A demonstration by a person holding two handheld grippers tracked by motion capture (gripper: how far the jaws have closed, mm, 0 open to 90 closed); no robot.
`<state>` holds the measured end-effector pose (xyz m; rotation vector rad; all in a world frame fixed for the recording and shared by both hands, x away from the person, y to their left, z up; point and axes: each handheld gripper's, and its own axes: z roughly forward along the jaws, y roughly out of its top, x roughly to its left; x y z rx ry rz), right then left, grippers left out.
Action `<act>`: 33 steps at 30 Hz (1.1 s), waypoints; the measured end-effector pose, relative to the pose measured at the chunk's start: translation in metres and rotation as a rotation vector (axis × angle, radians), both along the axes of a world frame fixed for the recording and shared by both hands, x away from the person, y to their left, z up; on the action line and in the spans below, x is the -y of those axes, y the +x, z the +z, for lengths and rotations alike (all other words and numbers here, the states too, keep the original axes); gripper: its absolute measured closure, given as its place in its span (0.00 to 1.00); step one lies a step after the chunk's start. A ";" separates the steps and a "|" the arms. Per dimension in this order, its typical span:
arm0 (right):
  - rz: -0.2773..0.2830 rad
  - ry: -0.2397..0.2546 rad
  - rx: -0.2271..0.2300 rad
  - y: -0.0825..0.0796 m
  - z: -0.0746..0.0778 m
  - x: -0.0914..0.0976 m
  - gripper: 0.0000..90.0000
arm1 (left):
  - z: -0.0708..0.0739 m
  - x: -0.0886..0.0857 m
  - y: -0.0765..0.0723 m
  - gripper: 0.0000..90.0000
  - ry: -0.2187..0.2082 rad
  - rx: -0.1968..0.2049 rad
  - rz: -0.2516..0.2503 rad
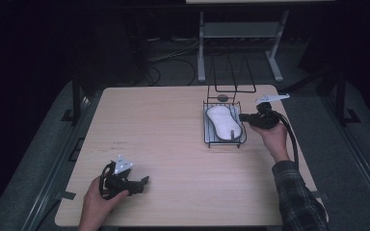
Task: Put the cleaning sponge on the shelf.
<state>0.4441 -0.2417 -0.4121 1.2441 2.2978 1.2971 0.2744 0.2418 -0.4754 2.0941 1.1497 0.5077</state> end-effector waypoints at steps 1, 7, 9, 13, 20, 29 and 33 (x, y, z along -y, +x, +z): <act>0.009 -0.010 -0.001 -0.002 -0.001 -0.001 1.00 | 0.000 0.000 0.000 0.14 0.000 0.000 0.000; 0.031 -0.046 -0.034 -0.008 -0.011 -0.008 1.00 | 0.000 0.000 0.000 0.14 0.000 0.000 0.001; 0.033 -0.051 -0.043 -0.010 -0.016 -0.010 1.00 | 0.000 0.000 0.000 0.14 -0.001 0.000 0.002; 0.046 -0.029 -0.060 -0.014 -0.023 -0.011 1.00 | 0.000 0.000 0.000 0.14 0.000 0.000 0.002; 0.075 -0.047 -0.038 -0.017 -0.020 -0.019 1.00 | 0.000 0.000 -0.001 0.14 -0.001 0.000 0.003; 0.045 -0.027 -0.026 -0.028 -0.011 -0.010 0.80 | 0.000 0.000 -0.001 0.14 -0.001 0.000 0.003; 0.030 -0.005 -0.012 -0.041 -0.006 0.003 0.61 | 0.000 0.000 -0.001 0.14 -0.001 0.000 0.003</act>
